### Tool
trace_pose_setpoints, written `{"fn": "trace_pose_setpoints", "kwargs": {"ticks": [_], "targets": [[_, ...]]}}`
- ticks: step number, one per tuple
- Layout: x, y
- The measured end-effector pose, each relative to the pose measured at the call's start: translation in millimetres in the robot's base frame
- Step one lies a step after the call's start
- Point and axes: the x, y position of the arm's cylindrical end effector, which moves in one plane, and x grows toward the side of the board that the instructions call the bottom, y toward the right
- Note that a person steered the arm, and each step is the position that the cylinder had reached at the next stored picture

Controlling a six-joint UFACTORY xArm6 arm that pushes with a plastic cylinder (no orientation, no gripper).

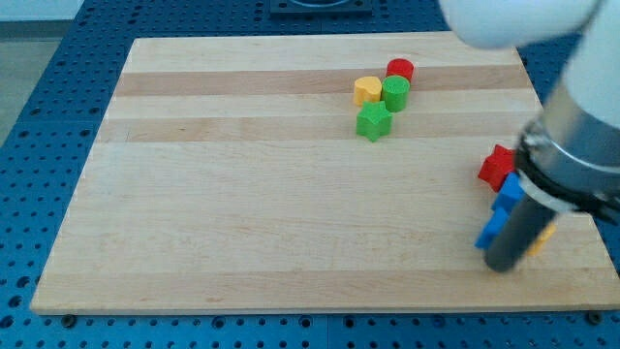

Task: Tap the yellow hexgon

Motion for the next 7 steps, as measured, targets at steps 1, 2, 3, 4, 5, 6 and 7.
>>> {"fn": "trace_pose_setpoints", "kwargs": {"ticks": [1, 2, 3, 4, 5, 6, 7], "targets": [[-55.0, -33.0], [-60.2, -43.4], [-28.2, -51.2], [49.3, -67.8], [52.9, -60.5], [24.5, 18.3], [21.4, 40.7]]}}
